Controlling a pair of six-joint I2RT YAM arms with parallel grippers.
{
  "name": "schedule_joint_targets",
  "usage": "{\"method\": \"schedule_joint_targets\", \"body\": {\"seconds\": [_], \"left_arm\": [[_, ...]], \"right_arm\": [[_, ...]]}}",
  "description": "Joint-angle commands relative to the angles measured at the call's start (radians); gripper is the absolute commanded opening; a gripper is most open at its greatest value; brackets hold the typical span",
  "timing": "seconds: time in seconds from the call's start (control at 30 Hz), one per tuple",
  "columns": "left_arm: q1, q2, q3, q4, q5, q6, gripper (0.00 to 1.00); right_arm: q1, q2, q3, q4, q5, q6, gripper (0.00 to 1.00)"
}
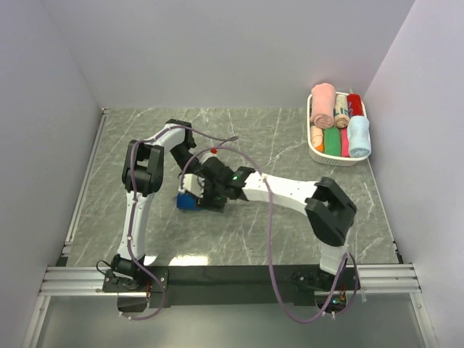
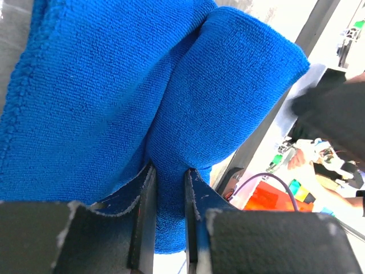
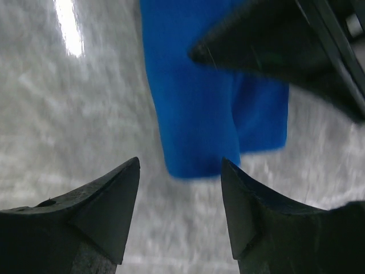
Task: Roll the towels
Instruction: Roll the towel
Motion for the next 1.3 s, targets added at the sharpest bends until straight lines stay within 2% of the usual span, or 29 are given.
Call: {"method": "schedule_joint_targets", "body": {"seconds": [0.0, 0.2, 0.3, 0.4, 0.43, 0.47, 0.53, 0.57, 0.67, 0.77, 0.93, 1.03, 1.1, 1.13, 1.2, 1.27], "left_arm": [[0.000, 0.054, 0.028, 0.244, -0.056, 0.031, 0.21], [0.000, 0.057, 0.016, 0.252, -0.051, 0.028, 0.26], [0.000, 0.056, 0.020, 0.249, -0.050, 0.025, 0.27], [0.011, 0.045, 0.010, 0.260, -0.048, 0.016, 0.31], [0.014, 0.034, 0.004, 0.264, -0.047, 0.006, 0.34], [0.031, 0.025, -0.006, 0.277, -0.037, -0.004, 0.36], [0.060, -0.019, -0.053, 0.321, -0.011, -0.030, 0.41], [0.096, -0.038, -0.070, 0.332, 0.013, -0.035, 0.43], [0.185, -0.117, -0.125, 0.364, 0.113, -0.053, 0.51], [0.265, -0.177, -0.144, 0.350, 0.193, -0.055, 0.56], [0.385, -0.297, -0.180, 0.330, 0.344, -0.050, 0.62], [0.471, -0.442, -0.285, 0.440, 0.406, -0.114, 0.63], [0.502, -0.531, -0.385, 0.552, 0.389, -0.135, 0.64], [0.503, -0.628, -0.424, 0.597, 0.369, -0.142, 0.64], [0.505, -0.728, -0.564, 0.728, 0.311, -0.153, 0.64], [0.497, -0.857, -0.689, 0.789, 0.255, -0.147, 0.64]], "right_arm": [[0.045, 0.044, 0.055, 0.135, 0.104, -0.067, 0.67], [0.064, 0.163, 0.119, 0.140, 0.114, -0.085, 0.67], [0.061, 0.213, 0.153, 0.092, 0.085, -0.096, 0.62], [0.050, 0.241, 0.156, 0.026, 0.017, -0.108, 0.38], [0.036, 0.246, 0.159, 0.003, -0.042, -0.111, 0.20], [0.023, 0.246, 0.155, -0.024, -0.076, -0.110, 0.11], [-0.029, 0.232, 0.136, -0.029, -0.156, -0.093, 0.00], [-0.049, 0.221, 0.118, -0.026, -0.235, -0.069, 0.00], [-0.114, 0.210, 0.090, -0.019, -0.341, -0.024, 0.00], [-0.143, 0.218, 0.083, -0.025, -0.374, -0.012, 0.00], [-0.172, 0.285, 0.171, -0.100, -0.486, 0.017, 0.00], [-0.208, 0.350, 0.236, -0.138, -0.573, 0.057, 0.00], [-0.241, 0.407, 0.268, -0.161, -0.615, 0.086, 0.00], [-0.252, 0.423, 0.286, -0.161, -0.661, 0.120, 0.00], [-0.278, 0.450, 0.284, -0.118, -0.710, 0.163, 0.00], [-0.310, 0.479, 0.294, -0.100, -0.790, 0.214, 0.00]]}}
